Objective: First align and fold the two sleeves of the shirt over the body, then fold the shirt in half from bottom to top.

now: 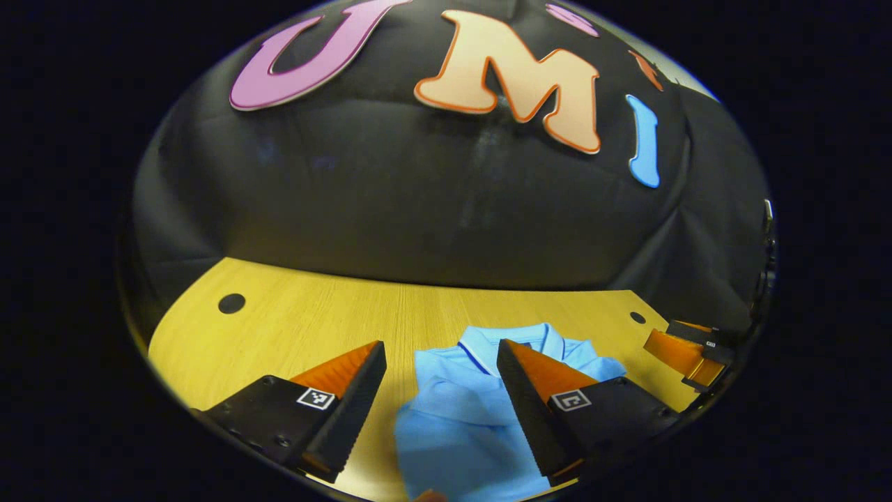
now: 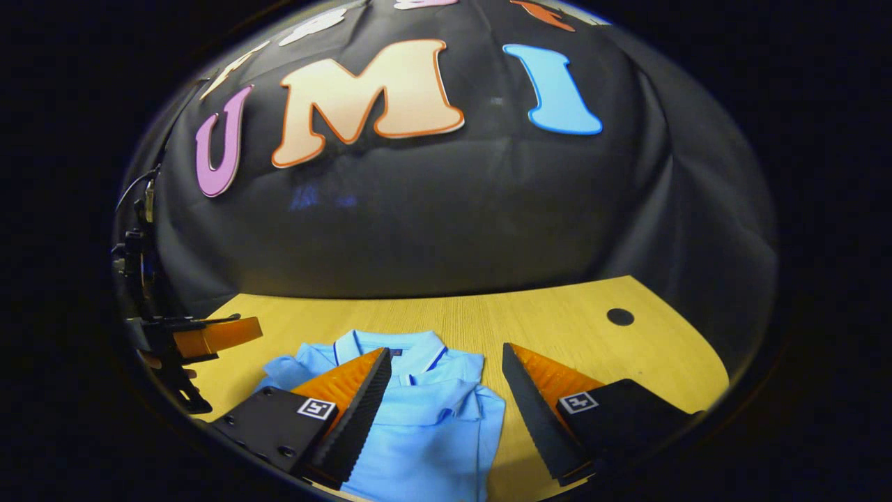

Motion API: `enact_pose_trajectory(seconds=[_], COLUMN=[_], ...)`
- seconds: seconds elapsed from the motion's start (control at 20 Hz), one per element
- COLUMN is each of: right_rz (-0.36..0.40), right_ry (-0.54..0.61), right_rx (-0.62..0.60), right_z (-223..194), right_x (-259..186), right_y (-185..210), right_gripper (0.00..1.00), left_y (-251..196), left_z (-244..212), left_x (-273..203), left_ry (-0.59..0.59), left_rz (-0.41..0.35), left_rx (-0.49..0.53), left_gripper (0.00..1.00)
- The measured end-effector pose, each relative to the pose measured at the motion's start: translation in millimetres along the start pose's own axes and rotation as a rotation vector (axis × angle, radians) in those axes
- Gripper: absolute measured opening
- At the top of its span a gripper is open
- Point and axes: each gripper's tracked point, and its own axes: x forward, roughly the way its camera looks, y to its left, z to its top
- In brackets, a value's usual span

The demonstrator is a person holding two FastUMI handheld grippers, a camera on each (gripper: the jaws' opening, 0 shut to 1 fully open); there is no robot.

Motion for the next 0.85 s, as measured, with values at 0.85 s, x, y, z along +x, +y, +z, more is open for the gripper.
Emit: enact_pose_trajectory(seconds=[0.85], right_rz=[0.093], right_ry=[-0.229], right_rx=[-0.068], right_z=[50.1], right_x=[-264.2], right_y=[2.2], right_gripper=[0.99], left_y=[-53.7], left_z=[25.1], left_x=[-256.3], left_ry=[-0.192], left_rz=[0.057], left_rx=[0.105], left_gripper=[0.96])
